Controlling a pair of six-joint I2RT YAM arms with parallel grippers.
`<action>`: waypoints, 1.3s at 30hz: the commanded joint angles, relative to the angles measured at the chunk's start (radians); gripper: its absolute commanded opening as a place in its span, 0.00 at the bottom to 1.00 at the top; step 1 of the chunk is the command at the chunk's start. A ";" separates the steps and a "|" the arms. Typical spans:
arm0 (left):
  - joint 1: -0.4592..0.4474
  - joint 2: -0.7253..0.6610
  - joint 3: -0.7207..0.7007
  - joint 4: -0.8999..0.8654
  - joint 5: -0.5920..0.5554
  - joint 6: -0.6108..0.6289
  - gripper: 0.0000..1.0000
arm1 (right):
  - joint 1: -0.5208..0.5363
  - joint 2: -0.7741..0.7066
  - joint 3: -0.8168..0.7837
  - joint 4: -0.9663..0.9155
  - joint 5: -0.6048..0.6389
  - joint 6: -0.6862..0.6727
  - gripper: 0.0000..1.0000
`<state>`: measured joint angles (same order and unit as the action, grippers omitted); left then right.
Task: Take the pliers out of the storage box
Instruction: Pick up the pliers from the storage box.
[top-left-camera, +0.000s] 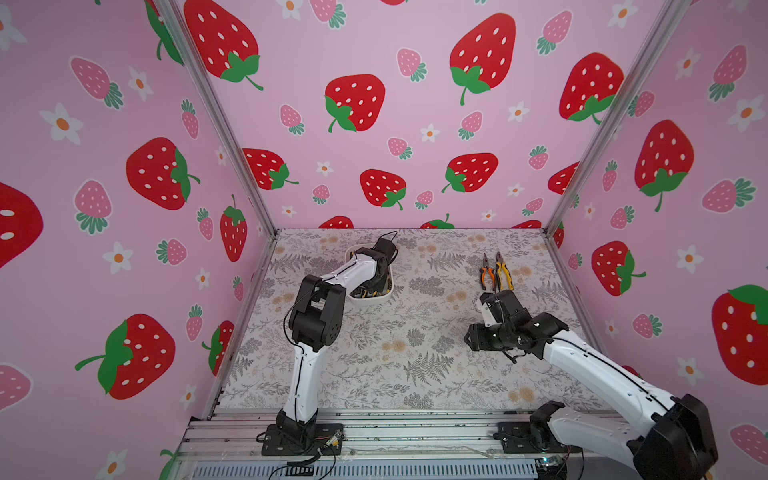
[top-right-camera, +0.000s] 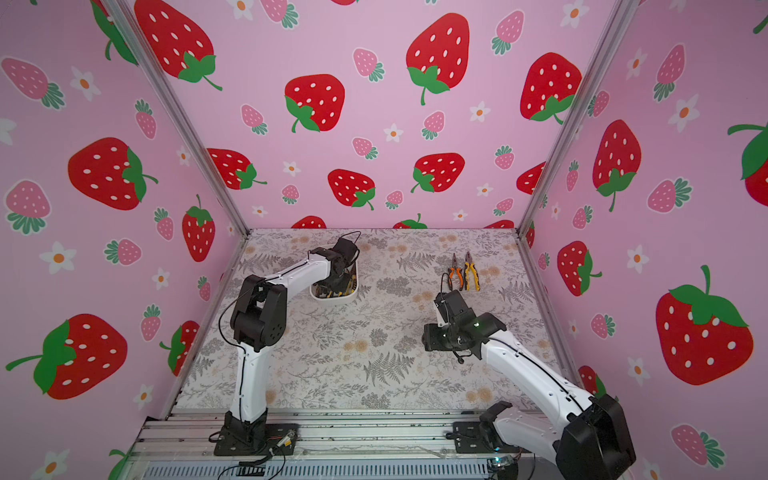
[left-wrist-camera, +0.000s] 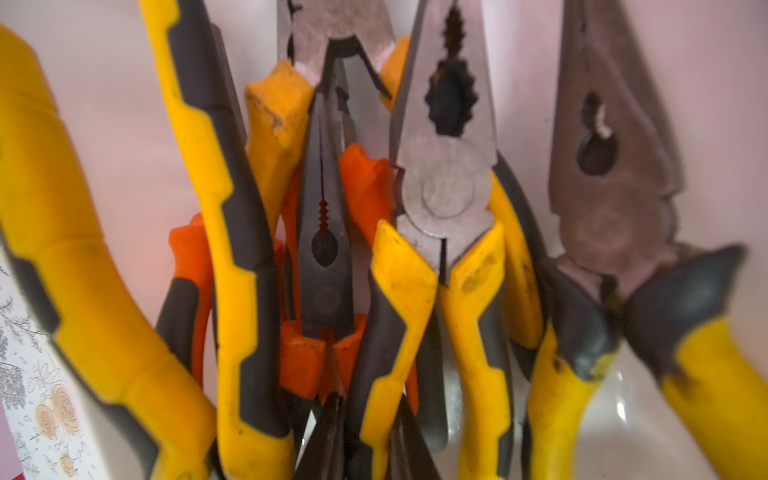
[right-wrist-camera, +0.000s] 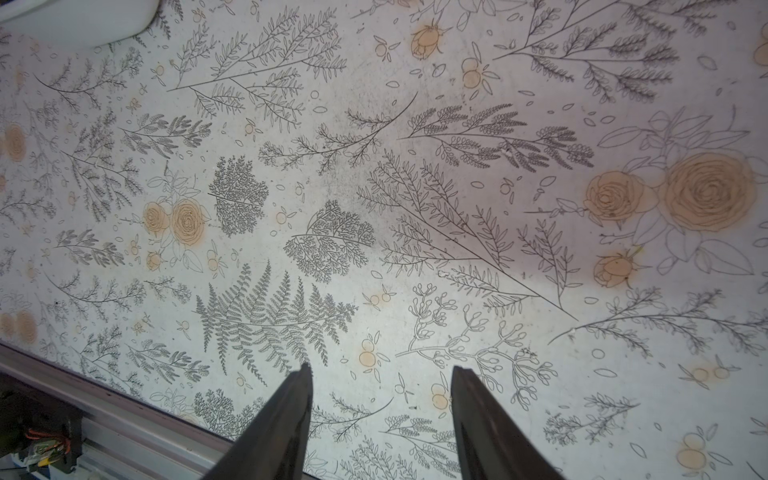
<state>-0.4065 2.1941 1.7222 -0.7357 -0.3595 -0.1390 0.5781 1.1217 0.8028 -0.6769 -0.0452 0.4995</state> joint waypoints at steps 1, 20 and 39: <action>0.012 -0.083 -0.025 -0.062 -0.037 -0.027 0.00 | 0.006 -0.022 -0.002 -0.021 -0.007 0.010 0.58; -0.009 -0.448 -0.150 -0.003 0.304 -0.065 0.00 | 0.022 0.107 0.176 0.129 -0.227 0.050 0.58; -0.055 -0.809 -0.624 0.284 0.835 -0.326 0.00 | 0.023 0.365 0.355 0.451 -0.504 0.216 0.60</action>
<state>-0.4389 1.4239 1.1091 -0.5373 0.4160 -0.4244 0.5953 1.4673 1.1255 -0.2493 -0.5175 0.6968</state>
